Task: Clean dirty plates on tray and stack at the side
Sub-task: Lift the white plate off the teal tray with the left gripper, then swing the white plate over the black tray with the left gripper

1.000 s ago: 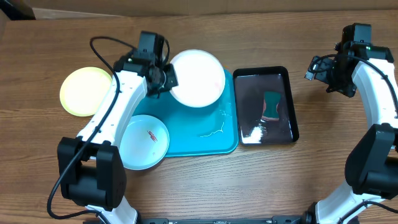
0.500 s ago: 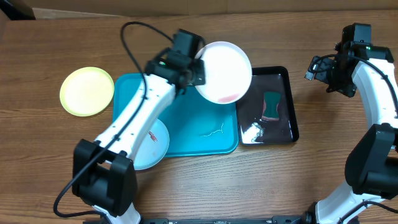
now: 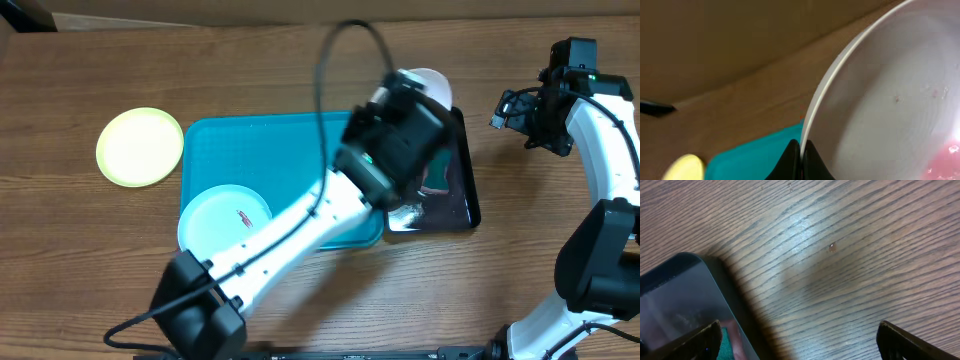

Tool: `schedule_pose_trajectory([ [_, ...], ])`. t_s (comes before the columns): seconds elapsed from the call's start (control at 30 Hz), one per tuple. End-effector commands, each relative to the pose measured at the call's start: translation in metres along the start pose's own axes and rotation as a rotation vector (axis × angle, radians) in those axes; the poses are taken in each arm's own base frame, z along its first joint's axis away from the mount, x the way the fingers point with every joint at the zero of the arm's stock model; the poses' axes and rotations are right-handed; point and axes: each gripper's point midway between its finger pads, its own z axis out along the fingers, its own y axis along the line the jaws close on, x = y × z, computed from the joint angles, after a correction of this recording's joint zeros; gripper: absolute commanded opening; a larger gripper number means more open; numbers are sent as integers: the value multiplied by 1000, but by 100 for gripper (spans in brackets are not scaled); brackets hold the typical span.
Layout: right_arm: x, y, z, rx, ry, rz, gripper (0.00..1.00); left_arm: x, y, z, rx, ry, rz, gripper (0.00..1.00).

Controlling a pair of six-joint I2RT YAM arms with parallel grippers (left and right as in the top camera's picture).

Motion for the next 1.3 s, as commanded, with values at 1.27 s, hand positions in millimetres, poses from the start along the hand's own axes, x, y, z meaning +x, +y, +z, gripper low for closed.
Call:
schedule_pose_trajectory([
  [1.27,-7,1,-10,-9,-34,4,100,-53,-10,-99,-290,-243,330,4],
])
